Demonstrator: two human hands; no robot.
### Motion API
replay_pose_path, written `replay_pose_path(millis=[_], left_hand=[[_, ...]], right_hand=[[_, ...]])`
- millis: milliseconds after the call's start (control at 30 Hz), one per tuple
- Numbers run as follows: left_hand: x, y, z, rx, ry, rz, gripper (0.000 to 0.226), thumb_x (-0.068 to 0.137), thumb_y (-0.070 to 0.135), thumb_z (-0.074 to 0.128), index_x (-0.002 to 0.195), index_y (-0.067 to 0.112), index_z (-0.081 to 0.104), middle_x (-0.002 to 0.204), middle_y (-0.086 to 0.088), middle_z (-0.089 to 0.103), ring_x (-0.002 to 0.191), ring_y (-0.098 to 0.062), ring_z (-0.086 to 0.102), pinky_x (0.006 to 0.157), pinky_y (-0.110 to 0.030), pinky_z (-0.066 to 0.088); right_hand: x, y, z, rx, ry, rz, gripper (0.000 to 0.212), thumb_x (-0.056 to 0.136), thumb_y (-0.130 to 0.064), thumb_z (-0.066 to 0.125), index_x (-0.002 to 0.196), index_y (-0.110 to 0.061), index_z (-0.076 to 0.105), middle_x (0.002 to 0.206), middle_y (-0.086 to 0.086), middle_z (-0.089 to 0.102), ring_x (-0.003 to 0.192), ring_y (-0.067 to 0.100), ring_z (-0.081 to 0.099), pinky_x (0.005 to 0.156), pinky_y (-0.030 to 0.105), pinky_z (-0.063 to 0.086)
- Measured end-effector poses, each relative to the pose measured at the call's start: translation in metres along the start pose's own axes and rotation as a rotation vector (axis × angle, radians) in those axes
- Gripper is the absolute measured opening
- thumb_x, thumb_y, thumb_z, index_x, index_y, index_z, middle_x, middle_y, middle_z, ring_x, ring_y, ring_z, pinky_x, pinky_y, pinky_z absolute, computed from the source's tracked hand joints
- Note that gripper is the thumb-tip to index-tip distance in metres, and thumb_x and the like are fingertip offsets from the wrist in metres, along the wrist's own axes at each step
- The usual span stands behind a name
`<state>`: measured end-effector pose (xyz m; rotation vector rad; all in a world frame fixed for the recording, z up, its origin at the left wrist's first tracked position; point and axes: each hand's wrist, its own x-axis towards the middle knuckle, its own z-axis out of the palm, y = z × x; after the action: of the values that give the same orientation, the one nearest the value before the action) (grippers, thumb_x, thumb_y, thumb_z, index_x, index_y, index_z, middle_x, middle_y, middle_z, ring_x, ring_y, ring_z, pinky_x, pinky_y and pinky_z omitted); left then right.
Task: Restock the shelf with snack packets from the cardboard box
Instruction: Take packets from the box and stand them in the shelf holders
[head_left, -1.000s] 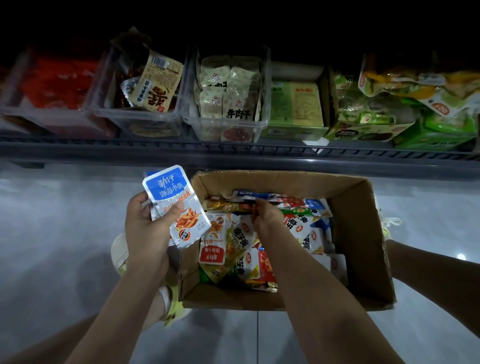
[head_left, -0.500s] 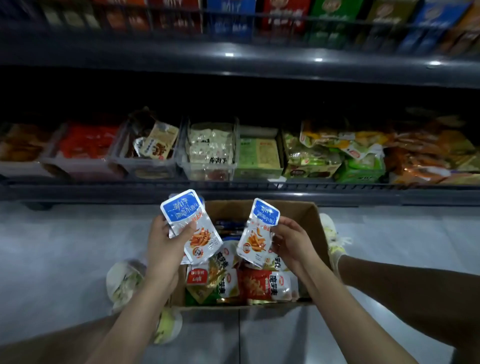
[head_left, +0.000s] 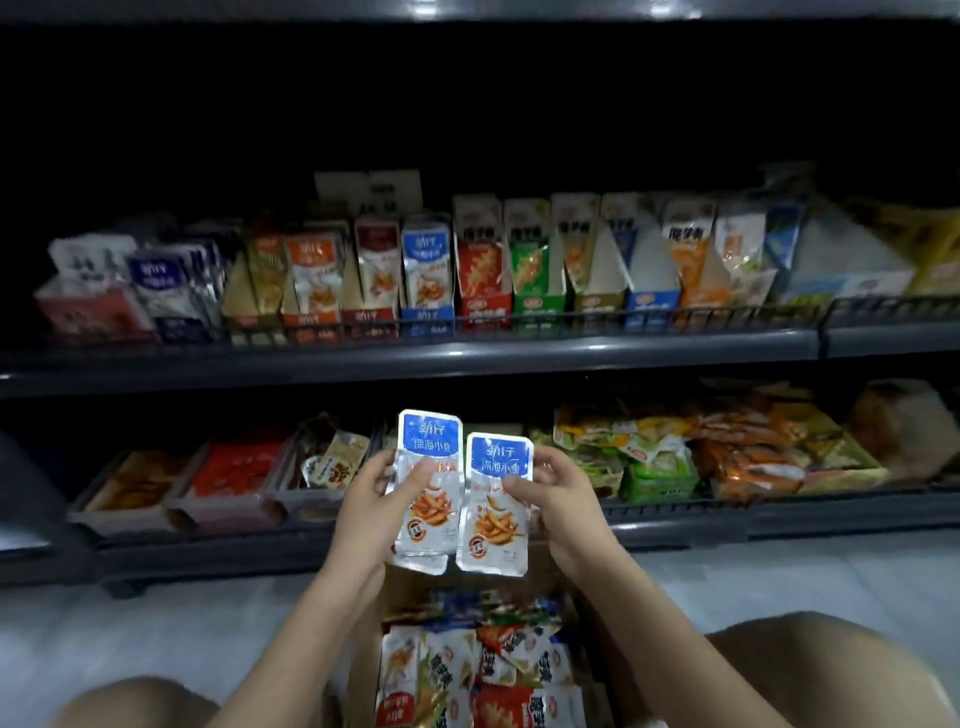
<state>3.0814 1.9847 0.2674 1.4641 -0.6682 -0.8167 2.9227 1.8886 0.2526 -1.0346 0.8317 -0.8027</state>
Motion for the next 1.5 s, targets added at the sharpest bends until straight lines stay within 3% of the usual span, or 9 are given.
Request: replay_pose_path(millis=[133,500,700,833,967,1067,1233,1333,1500], left_hand=[[0.009,0.036,0.019,0.065,0.032,0.122,0.014,0.085,0.024,0.069,0.098,0.023,0.066,0.095,0.002,0.073,0.093,-0.021,0.069,0.083,-0.039,0.055],[0.025,0.106,0.055,0.066,-0.072,0.170,0.029,0.082,0.015,0.073,0.108,0.021,0.060,0.102,-0.003,0.071,0.088,-0.021,0.071,0.077,-0.045,0.058],[0.040,0.106,0.040,0.030,-0.038,0.198,0.027,0.083,0.014,0.072,0.103,0.026,0.060,0.097,0.000,0.072,0.081,-0.018,0.072,0.068,-0.037,0.059],[0.057,0.113,0.026,-0.031,-0.020,0.192,0.023,0.083,0.011,0.071,0.098,0.025,0.061,0.096,-0.003,0.073,0.084,-0.021,0.072,0.073,-0.041,0.059],[0.079,0.125,0.011,-0.065,-0.014,0.192,0.019,0.084,0.011,0.070,0.093,0.026,0.063,0.087,0.003,0.074,0.077,-0.016,0.072,0.061,-0.030,0.057],[0.097,0.130,-0.001,-0.051,-0.010,0.217,0.017,0.085,0.013,0.070,0.097,0.022,0.064,0.093,0.001,0.074,0.082,-0.017,0.072,0.068,-0.033,0.058],[0.140,0.133,-0.029,-0.076,0.121,0.232,0.026,0.085,0.014,0.069,0.108,0.023,0.061,0.101,0.000,0.070,0.091,-0.018,0.067,0.079,-0.040,0.055],[0.165,0.131,-0.043,-0.112,0.185,0.245,0.030,0.086,0.013,0.068,0.115,0.017,0.059,0.105,-0.003,0.069,0.088,-0.017,0.067,0.069,-0.033,0.055],[0.193,0.131,-0.050,-0.189,0.238,0.265,0.026,0.088,0.012,0.066,0.110,0.021,0.057,0.098,0.004,0.068,0.069,0.001,0.067,0.048,-0.013,0.048]], right_hand=[[0.000,-0.044,-0.001,0.084,0.009,-0.025,0.028,0.086,0.006,0.061,0.111,-0.006,0.055,0.096,0.011,0.073,0.079,0.027,0.072,0.059,0.035,0.059],[0.011,-0.104,0.015,0.030,0.148,-0.092,0.023,0.086,0.006,0.061,0.106,0.000,0.051,0.103,0.016,0.067,0.088,0.029,0.070,0.069,0.039,0.060],[0.025,-0.108,0.031,-0.008,0.043,-0.053,0.021,0.084,0.005,0.064,0.097,-0.003,0.050,0.101,0.015,0.070,0.081,0.027,0.073,0.070,0.042,0.060],[0.043,-0.114,0.056,-0.010,-0.018,-0.051,0.023,0.085,0.005,0.064,0.101,-0.002,0.049,0.101,0.016,0.070,0.083,0.028,0.073,0.071,0.043,0.060],[0.062,-0.127,0.075,-0.109,-0.087,-0.111,0.030,0.086,0.005,0.064,0.110,-0.008,0.051,0.105,0.011,0.070,0.086,0.024,0.072,0.065,0.035,0.059],[0.078,-0.141,0.084,-0.271,-0.125,-0.173,0.037,0.082,0.007,0.065,0.110,-0.016,0.057,0.104,0.008,0.069,0.088,0.021,0.071,0.060,0.027,0.055],[0.120,-0.178,0.088,-0.297,0.100,-0.380,0.029,0.084,0.006,0.063,0.103,-0.013,0.053,0.105,0.004,0.065,0.087,0.013,0.067,0.056,0.017,0.054],[0.155,-0.190,0.097,-0.315,0.168,-0.492,0.029,0.087,0.003,0.061,0.108,-0.013,0.049,0.108,0.004,0.063,0.088,0.016,0.067,0.064,0.025,0.059],[0.215,-0.186,0.119,-0.744,0.230,-0.627,0.032,0.087,-0.009,0.065,0.114,-0.020,0.053,0.107,-0.003,0.061,0.095,0.020,0.064,0.078,0.042,0.057]])
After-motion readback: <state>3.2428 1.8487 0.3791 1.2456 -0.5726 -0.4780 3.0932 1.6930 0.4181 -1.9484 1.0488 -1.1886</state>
